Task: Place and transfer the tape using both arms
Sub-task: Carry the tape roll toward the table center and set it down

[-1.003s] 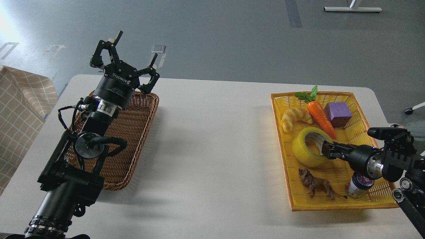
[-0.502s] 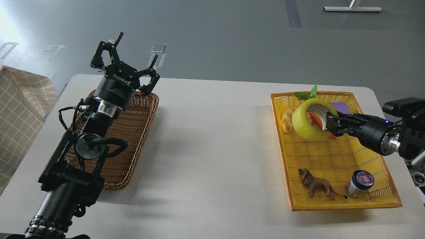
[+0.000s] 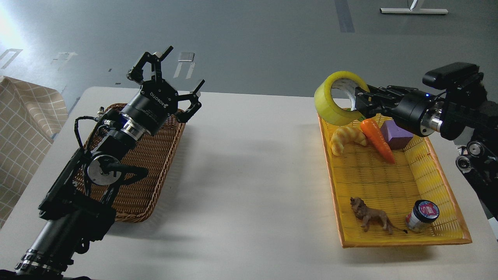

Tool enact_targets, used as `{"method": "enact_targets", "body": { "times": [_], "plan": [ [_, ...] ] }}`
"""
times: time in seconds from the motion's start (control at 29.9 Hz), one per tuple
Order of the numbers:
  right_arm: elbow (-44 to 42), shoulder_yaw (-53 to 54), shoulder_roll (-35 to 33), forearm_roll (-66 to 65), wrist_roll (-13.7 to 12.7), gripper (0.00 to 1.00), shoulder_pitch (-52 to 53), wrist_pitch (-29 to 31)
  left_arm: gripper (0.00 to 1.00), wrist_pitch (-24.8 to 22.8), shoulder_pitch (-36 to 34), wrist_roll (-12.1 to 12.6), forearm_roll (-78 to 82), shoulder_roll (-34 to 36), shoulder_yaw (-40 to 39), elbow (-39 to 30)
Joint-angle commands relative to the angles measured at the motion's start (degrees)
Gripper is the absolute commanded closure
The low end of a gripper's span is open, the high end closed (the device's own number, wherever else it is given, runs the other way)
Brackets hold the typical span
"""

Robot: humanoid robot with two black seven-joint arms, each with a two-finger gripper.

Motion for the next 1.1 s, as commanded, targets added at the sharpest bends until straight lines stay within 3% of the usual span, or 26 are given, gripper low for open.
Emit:
{"method": "enact_targets", "body": {
  "times": [0.0,0.57,0.8,1.07],
  "plan": [
    [-3.84,-4.01,4.56,0.00,-0.35,0.94,4.30,0.00,0.02,0.00,-0.03,0.02,0.00,0.25,0.03,-0.01],
    [-23.79,-21.42,26.97,0.00,-1.14,0.95,15.38,0.00,0.02,0.00,-0.29,-0.68,-0.08,-0.01,-0.32,-0.45],
    [-26.18,-25.72,27.34,0.00,-1.58,0.95,15.03,0.00,0.02,0.00,-0.29,-4.19,0.00,0.34,-0.58,-0.37],
    [-27.23,-26.70,27.34,0.00,-2.02,0.95,13.54,0.00,0.02,0.00,-0.38,-5.25,0.18,0.96,-0.84,0.16]
  ]
}}
